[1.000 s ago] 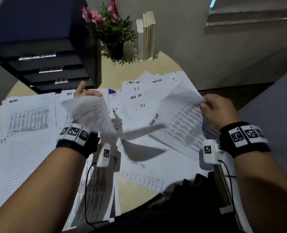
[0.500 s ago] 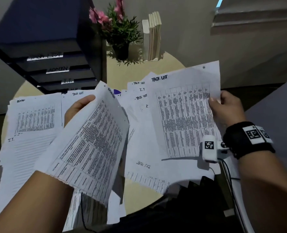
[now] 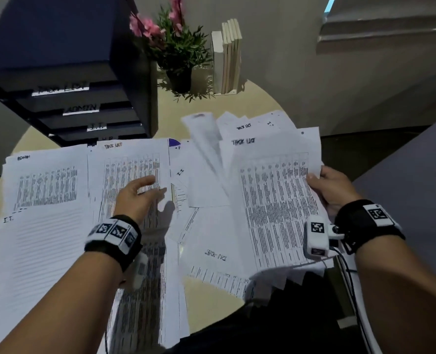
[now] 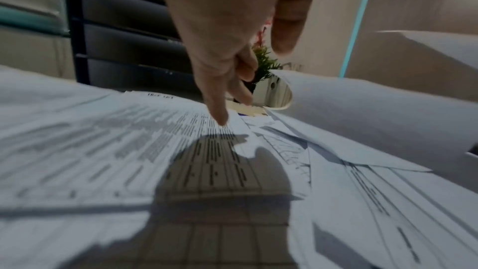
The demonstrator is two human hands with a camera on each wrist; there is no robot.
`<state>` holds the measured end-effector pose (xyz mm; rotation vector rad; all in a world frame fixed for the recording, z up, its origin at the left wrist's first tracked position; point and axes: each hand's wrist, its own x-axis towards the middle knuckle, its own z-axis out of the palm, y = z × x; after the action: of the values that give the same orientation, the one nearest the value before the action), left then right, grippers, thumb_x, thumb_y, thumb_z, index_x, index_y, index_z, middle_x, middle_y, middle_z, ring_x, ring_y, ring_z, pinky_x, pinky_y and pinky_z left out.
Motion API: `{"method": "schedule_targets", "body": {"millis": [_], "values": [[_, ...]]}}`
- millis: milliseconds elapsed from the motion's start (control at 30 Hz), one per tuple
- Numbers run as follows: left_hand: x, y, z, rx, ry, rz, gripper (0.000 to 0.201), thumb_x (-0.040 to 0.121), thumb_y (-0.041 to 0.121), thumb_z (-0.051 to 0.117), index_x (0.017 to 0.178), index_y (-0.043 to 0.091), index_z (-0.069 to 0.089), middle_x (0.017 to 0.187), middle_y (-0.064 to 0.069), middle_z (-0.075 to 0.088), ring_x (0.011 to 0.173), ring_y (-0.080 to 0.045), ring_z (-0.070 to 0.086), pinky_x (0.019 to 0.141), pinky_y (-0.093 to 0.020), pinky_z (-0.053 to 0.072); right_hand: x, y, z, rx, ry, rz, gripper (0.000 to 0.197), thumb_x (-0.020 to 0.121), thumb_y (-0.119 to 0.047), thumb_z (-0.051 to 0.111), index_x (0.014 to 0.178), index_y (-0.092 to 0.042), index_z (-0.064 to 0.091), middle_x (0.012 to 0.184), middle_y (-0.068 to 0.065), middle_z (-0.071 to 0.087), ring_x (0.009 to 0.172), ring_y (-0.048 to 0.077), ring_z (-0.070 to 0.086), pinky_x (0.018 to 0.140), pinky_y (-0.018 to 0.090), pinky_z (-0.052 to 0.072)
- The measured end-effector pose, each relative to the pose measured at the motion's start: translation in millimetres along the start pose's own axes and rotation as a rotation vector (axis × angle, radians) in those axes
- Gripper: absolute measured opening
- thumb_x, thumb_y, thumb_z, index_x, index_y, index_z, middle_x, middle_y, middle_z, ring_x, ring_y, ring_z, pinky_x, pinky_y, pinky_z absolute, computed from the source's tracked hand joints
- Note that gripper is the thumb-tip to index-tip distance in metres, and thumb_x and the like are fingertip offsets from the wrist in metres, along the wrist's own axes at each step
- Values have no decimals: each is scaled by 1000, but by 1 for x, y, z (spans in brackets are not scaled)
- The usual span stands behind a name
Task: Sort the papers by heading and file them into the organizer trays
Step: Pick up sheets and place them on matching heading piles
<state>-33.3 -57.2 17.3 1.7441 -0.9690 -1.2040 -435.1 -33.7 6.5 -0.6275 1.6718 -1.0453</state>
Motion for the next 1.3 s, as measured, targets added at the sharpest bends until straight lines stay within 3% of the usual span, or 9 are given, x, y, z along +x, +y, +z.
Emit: {"method": "schedule_targets", "body": {"millis": [100,167,267,467,733,900,1033,1200,1300], "values": [[4,-7,9,-20,196,23,24,87,25,74,105,12,66,90,4,68,59,10,65,53,-5,48,-7,13,3,-68,-120,-14,14,97,-1,56,106,-6,66,100,8,74,105,31,66,95,41,53],[13,-13,17,57,203,20,25,85,34,75,99,15,67,92,2,71,73,-4,71,72,-26,60,-15,20,12,-163,-171,-71,17,96,-9,60,112,-13,66,109,2,72,110,24,64,89,28,54],[26,-19,40,252,72,62,16,87,26,71,100,19,68,99,4,69,89,-21,69,89,-40,56,-14,29,27,-470,-292,-210,45,92,-25,67,136,-24,57,142,-7,50,129,13,50,109,36,41],[36,-25,80,602,-34,-23,73,75,46,74,133,8,51,121,-11,60,104,-24,60,80,-27,42,-2,33,47,-871,-363,-202,50,96,-15,59,144,-17,47,147,-2,47,134,18,45,115,36,33],[42,-17,70,475,142,-19,37,85,18,66,121,11,58,100,-2,63,95,-26,63,80,-28,47,6,21,26,-712,-142,-255,28,96,-21,60,124,-16,61,124,2,61,115,20,56,102,35,43],[48,54,41,184,392,410,20,94,23,54,106,12,67,104,-9,64,94,-19,59,76,-20,44,-14,-14,4,-259,-266,-213,20,95,2,56,110,-9,65,94,-3,74,86,11,69,75,23,50],[26,85,53,177,-23,924,14,91,10,62,96,22,66,110,-3,67,101,-18,64,89,-32,52,-19,-24,-14,-8,-379,-189,19,82,-10,70,99,-14,75,96,2,76,89,15,71,76,23,55],[-19,39,97,676,-497,1102,26,85,16,54,105,14,70,113,-6,72,95,-24,69,79,-40,58,-17,-12,-30,133,-415,-53,30,77,2,52,84,-11,79,86,12,75,76,22,72,68,29,58],[-52,13,116,843,-641,1232,18,76,12,70,93,14,74,92,-3,73,75,-23,69,58,-27,53,-18,-3,-32,208,-339,50,36,81,10,44,77,-3,77,76,18,72,67,28,71,66,34,59]]}}
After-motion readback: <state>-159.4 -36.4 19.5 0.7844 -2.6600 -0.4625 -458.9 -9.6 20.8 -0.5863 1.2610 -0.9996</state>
